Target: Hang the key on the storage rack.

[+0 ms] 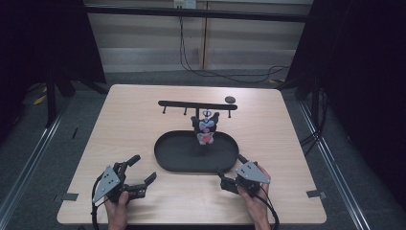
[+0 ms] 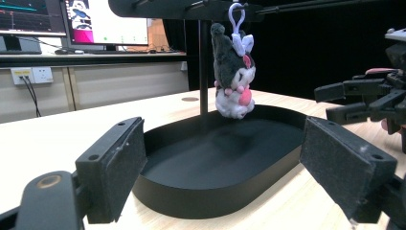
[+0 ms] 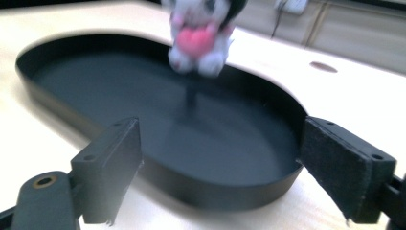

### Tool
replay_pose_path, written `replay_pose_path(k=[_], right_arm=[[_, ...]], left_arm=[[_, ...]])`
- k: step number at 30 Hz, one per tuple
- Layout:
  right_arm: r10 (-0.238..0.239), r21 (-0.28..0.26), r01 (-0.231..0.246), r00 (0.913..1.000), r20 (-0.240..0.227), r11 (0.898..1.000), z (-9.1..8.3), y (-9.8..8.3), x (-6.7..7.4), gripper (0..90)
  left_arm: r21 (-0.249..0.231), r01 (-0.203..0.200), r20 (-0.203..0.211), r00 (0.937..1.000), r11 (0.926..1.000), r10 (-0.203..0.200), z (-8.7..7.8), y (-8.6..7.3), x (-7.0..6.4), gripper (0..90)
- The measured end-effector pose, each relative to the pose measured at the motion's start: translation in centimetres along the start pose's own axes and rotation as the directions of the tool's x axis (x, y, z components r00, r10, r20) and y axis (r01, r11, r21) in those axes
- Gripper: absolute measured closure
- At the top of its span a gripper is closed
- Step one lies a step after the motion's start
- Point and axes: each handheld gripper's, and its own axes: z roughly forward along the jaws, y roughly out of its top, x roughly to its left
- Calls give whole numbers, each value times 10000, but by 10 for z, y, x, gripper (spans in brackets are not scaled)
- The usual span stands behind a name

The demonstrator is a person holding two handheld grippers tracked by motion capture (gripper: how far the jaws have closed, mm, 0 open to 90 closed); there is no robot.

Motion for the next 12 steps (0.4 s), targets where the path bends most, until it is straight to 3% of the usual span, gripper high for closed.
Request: replay_pose_path(k=[2,3,5,6,7,8,9,11,12], right_arm=[[355,-594,-344,9992,163,9976,-5,-2,1,140],[416,-1426,-347,9981,454,9892,-12,-6,2,139],[573,-1719,-483,9972,477,9839,-15,-8,1,139],[979,-2204,-832,9936,566,9718,-20,-11,-1,139],[1463,-2981,-1266,9882,446,9461,-26,-16,-5,139],[1375,-3241,-1161,9895,439,9389,-28,-17,-5,139],[1375,-3241,-1161,9895,439,9389,-28,-17,-5,139],[901,-3415,-841,9959,19,9361,-29,-18,-3,138],[837,-3283,-810,9965,-59,9411,-28,-17,-3,138]], left_arm=[[1,15,13,10000,10000,-15,0,0,0,156],[0,11,25,10000,10000,-11,0,0,0,156],[-1,16,15,10000,10000,-16,0,0,0,156],[-4,4,-10,10000,10000,-4,0,0,0,156],[-5,3,-7,10000,10000,-3,0,0,0,156],[-6,12,21,10000,10000,-12,0,0,0,156],[-6,12,21,10000,10000,-12,0,0,0,156],[-1,14,24,10000,10000,-14,0,0,0,156],[-1,20,8,10000,10000,-20,0,0,0,156]])
